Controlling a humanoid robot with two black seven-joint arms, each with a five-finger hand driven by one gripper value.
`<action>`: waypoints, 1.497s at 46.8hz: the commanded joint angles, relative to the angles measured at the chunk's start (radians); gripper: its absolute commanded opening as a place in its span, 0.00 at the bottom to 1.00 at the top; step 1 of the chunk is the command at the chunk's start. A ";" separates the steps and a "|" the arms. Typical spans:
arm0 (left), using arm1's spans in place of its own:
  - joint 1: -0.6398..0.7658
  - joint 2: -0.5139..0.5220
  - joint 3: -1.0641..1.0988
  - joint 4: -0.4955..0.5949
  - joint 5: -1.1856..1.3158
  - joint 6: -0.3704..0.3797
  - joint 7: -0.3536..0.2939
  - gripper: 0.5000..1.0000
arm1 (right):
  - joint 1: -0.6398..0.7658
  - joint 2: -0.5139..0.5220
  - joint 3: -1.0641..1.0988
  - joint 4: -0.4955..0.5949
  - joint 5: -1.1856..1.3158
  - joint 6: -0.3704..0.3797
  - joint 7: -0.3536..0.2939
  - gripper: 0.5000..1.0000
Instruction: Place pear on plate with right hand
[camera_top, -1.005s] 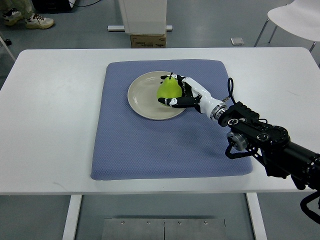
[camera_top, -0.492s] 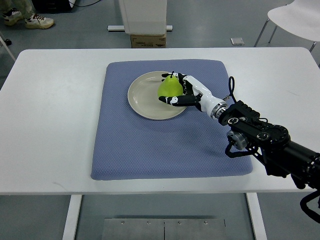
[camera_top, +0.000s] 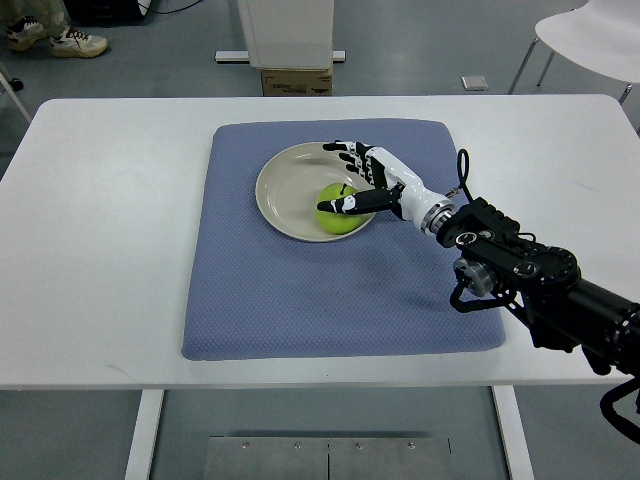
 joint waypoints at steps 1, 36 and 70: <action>0.000 0.000 0.000 0.001 0.001 0.000 0.000 1.00 | 0.003 0.000 0.003 0.001 0.000 0.010 0.000 1.00; 0.000 0.000 0.000 0.001 -0.001 0.000 0.000 1.00 | 0.001 -0.077 0.041 0.100 0.000 0.061 0.001 1.00; 0.000 0.000 0.000 0.001 -0.001 0.000 0.000 1.00 | -0.086 -0.187 0.340 0.051 0.000 0.041 -0.072 1.00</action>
